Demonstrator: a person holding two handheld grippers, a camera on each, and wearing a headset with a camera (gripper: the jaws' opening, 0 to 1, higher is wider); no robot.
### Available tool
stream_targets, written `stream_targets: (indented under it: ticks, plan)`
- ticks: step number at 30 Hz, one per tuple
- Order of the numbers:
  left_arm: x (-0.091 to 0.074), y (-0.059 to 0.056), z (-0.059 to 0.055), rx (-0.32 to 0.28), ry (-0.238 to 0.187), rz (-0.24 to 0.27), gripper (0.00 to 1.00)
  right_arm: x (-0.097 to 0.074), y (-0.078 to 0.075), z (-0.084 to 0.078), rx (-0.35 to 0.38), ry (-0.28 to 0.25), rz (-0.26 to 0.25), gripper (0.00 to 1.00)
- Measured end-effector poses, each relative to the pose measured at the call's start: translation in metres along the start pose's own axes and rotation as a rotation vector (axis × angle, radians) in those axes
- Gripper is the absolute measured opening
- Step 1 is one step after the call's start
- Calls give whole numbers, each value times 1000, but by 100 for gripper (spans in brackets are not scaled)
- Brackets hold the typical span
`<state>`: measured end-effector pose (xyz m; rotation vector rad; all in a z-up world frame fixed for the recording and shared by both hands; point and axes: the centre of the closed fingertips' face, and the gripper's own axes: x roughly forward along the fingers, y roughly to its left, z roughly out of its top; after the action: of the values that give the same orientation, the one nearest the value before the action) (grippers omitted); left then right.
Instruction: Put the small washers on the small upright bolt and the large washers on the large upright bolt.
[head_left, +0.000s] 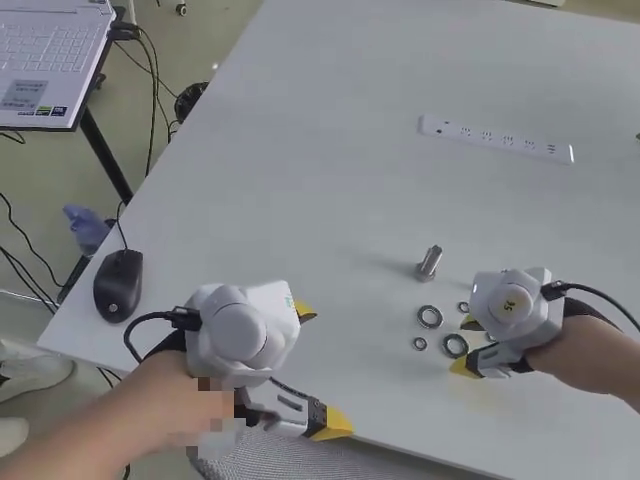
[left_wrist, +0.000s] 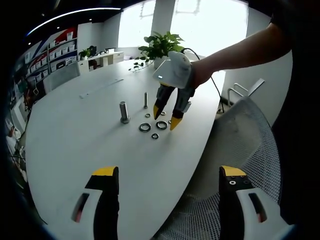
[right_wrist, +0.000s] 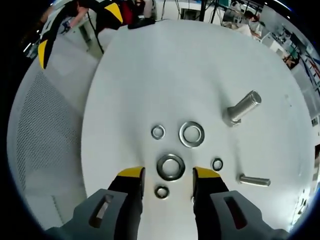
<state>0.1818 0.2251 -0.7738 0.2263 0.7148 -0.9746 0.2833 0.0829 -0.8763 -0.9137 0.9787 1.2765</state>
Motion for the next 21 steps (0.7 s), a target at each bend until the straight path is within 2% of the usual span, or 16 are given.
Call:
stream_targets:
  ticks: [6, 12, 18, 21]
  plan:
    - [-1, 10, 4, -9, -21, 27, 83, 1, 0, -2, 8, -2, 6, 39]
    - [0, 23, 15, -20, -73, 73, 83, 2, -2, 1, 31, -5, -2, 36]
    - [0, 28, 12, -23, -69, 90, 82, 2, -2, 1, 35, -12, -6, 33]
    - [-1, 28, 11, -29, -65, 89, 81, 3, -1, 2, 34, 9, -7, 32]
